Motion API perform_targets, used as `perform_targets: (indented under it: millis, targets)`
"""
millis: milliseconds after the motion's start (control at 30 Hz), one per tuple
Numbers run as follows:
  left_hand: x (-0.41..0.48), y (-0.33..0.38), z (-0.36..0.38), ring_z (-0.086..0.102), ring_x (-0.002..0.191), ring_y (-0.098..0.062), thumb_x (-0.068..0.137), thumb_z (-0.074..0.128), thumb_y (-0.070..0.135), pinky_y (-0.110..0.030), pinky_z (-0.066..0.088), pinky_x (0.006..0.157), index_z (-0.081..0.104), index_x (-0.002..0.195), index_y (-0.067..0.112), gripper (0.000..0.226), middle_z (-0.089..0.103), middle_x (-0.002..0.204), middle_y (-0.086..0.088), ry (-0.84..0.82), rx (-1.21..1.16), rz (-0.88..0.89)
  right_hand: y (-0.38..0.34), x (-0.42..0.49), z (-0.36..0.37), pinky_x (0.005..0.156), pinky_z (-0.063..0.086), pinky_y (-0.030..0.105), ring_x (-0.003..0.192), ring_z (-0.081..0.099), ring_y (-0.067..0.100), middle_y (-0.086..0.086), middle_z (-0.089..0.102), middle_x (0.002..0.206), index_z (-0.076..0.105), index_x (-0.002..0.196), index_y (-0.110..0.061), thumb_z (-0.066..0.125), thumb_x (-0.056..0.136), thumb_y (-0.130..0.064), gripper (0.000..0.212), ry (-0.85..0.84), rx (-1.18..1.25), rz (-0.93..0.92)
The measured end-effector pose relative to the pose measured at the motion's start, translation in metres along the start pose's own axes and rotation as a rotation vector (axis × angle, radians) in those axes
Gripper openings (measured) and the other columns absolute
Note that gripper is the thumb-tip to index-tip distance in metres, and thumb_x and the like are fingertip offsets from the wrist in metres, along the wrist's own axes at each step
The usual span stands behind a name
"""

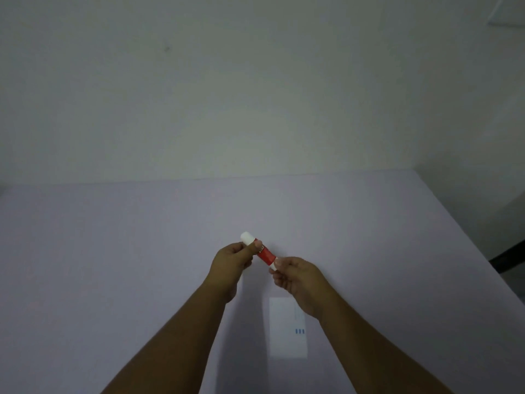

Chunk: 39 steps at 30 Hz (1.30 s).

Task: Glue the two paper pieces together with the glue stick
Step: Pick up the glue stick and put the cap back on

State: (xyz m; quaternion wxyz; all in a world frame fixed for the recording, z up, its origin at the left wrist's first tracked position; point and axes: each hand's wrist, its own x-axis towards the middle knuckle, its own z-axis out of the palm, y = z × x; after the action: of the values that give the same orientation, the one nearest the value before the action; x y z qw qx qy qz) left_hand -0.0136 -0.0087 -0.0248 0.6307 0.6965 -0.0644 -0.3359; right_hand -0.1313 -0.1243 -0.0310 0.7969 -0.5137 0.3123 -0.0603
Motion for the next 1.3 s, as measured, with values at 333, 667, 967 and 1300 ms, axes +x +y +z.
perform_targets:
  millis: [333, 667, 967, 1300]
  targets:
    - [-0.034, 0.01, -0.008, 0.054, 0.074, -0.014, 0.079, 0.072, 0.034, -0.026, 0.046, 0.075, 0.07, 0.092, 0.004, 0.033, 0.059, 0.07, 0.004, -0.014, -0.031, 0.03, -0.014, -0.04, 0.016, 0.065, 0.054, 0.028, 0.067, 0.059, 0.02, 0.015, 0.065, 0.078, 0.058, 0.103, 0.001, 0.052, 0.092, -0.022, 0.026, -0.057, 0.087, 0.056]
    - [-0.054, 0.015, -0.02, 0.053, 0.078, -0.015, 0.079, 0.072, 0.033, -0.028, 0.046, 0.079, 0.069, 0.094, 0.001, 0.036, 0.059, 0.075, 0.001, -0.008, -0.046, 0.039, -0.013, -0.056, 0.029, 0.065, 0.055, 0.028, 0.066, 0.06, 0.019, 0.012, 0.064, 0.074, 0.058, 0.104, 0.002, 0.053, 0.091, -0.027, 0.032, -0.117, 0.07, 0.096]
    - [-0.059, 0.02, -0.023, 0.055, 0.083, -0.017, 0.079, 0.072, 0.035, -0.03, 0.046, 0.082, 0.07, 0.101, 0.002, 0.04, 0.063, 0.082, -0.002, -0.025, -0.006, 0.048, -0.011, -0.06, 0.033, 0.08, 0.051, 0.035, 0.075, 0.056, 0.022, 0.015, 0.06, 0.088, 0.058, 0.099, -0.003, 0.057, 0.089, -0.017, 0.017, -0.11, 0.027, 0.01]
    - [-0.059, 0.027, -0.026, 0.056, 0.083, -0.02, 0.079, 0.072, 0.035, -0.032, 0.047, 0.083, 0.069, 0.096, 0.0, 0.039, 0.064, 0.081, -0.004, -0.017, 0.009, 0.051, -0.013, -0.061, 0.041, 0.077, 0.049, 0.03, 0.077, 0.052, 0.02, 0.011, 0.056, 0.089, 0.054, 0.101, -0.008, 0.057, 0.089, -0.014, 0.014, -0.084, -0.042, -0.049]
